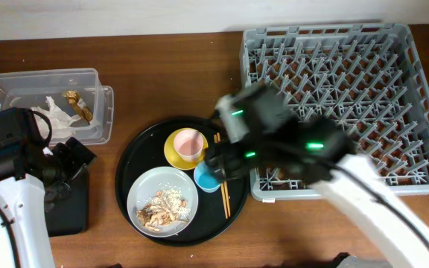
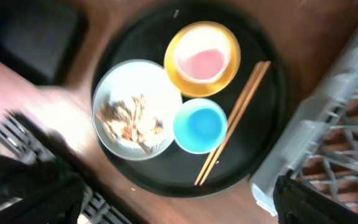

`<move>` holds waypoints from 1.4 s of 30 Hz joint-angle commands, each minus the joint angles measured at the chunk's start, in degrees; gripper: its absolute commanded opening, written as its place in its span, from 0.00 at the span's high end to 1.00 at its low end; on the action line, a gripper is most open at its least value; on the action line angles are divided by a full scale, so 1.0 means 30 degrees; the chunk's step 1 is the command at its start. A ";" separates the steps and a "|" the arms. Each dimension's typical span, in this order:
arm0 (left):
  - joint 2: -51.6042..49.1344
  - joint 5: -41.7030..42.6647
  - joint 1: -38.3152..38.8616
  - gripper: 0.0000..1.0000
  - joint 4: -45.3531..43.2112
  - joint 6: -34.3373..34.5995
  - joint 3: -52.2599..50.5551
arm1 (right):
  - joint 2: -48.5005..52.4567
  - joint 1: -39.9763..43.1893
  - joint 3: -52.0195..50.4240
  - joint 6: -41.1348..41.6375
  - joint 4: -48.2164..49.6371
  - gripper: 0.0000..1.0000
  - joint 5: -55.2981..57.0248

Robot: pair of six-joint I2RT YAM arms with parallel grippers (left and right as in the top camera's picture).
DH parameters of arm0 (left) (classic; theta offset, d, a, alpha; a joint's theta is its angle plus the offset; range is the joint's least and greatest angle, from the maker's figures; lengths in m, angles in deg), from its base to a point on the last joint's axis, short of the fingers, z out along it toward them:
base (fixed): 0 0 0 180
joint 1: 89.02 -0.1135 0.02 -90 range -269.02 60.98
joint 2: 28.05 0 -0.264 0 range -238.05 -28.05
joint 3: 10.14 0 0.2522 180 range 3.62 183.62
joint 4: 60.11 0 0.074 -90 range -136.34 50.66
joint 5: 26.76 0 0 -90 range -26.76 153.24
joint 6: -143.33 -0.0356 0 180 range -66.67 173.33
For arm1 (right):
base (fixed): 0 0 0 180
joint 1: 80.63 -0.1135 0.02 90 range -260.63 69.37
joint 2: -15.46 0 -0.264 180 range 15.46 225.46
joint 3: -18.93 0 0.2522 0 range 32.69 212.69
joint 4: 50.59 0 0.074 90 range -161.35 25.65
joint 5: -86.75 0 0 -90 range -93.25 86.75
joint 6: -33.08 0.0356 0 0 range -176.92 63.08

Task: Sort waste into correct bins and load items into the dishwasher rack
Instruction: 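Reach the right gripper to the blue cup and grasp it, then place the blue cup upside down in the dish rack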

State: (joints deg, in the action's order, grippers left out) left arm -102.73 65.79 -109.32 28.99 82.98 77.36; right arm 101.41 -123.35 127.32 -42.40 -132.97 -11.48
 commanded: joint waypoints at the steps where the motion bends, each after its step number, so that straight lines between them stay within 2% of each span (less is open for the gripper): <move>1: 0.0073 -0.0087 -0.0073 0.01 -0.0015 0.0102 0.0211 | 0.3082 -0.2062 0.0284 -0.0197 0.0080 0.02 0.1836; 3: 0.0073 -0.0087 -0.0073 0.01 -0.0015 0.0102 0.0211 | 0.5078 -0.2441 0.0277 -0.0197 0.0080 0.02 0.1617; 4: 0.0073 -0.0087 -0.0073 0.01 -0.0015 0.0109 0.0211 | 0.5770 -0.2470 0.0277 -0.0189 0.0160 0.06 0.1625; 5: 0.0073 -0.0087 -0.0073 0.01 -0.0015 0.0109 0.0211 | 0.6331 -0.2470 0.0277 0.0044 0.0328 0.27 0.1625; 6: 0.0073 -0.0087 -0.0073 0.01 -0.0015 0.0109 0.0211 | 0.7031 -0.2477 0.0277 0.1035 0.0685 0.36 0.1625; 10: 0.0073 -0.0080 -0.0073 0.01 -0.0015 0.0109 0.0211 | 0.8029 -0.2761 0.0066 0.1406 0.1843 0.51 0.1916; 12: 0.0073 -0.0087 -0.0073 0.01 -0.0015 0.0109 0.0211 | 0.8255 -0.2812 -0.0444 0.2288 0.2594 0.51 0.1982; 15: 0.0073 -0.0087 -0.0073 0.01 -0.0015 0.0102 0.0211 | 0.8393 -0.2900 -0.1552 0.3716 0.3504 0.61 0.2433; 19: 0.0073 -0.0087 -0.0073 0.01 -0.0015 0.0109 0.0211 | 0.8393 -0.2900 -0.3184 0.4350 0.4379 0.61 0.2470; 23: 0.0073 -0.0087 -0.0073 0.01 -0.0015 0.0102 0.0211 | 0.8393 -0.3665 -0.3330 0.4342 0.4758 0.63 0.2412; 25: 0.0073 -0.0087 -0.0073 0.01 -0.0015 0.0109 0.0211 | 0.8386 -0.4036 -0.3322 0.4342 0.5085 0.72 0.2419; 28: 0.0073 -0.0080 -0.0073 0.01 -0.0007 0.0109 0.0211 | 0.8342 -0.4379 -0.2761 0.4626 0.4925 0.96 0.2463; 32: 0.0073 -0.0087 -0.0073 0.01 -0.0015 0.0109 0.0211 | 0.8306 -0.4313 -0.2382 0.4692 0.4146 0.96 0.2565; 36: 0.0073 -0.0087 -0.0073 0.01 -0.0015 0.0102 0.0211 | 0.7482 -0.2608 0.2674 0.4663 -0.1326 0.96 0.2696; 39: 0.0073 -0.0087 -0.0073 0.01 -0.0015 0.0109 0.0211 | 0.7082 0.0124 0.7686 0.2266 -0.5413 0.96 0.2317; 41: 0.0073 -0.0087 -0.0073 0.01 -0.0015 0.0109 0.0211 | 0.7038 0.2222 0.9566 0.0648 -0.6776 0.96 0.1858; 42: 0.0073 -0.0087 -0.0073 0.01 -0.0015 0.0102 0.0211 | 0.7038 0.4138 1.0003 0.0109 -0.7147 0.96 0.1399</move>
State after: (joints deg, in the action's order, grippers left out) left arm -102.73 65.81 -109.32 29.03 82.98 77.36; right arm 124.06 -119.59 153.29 -35.49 -152.47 -5.01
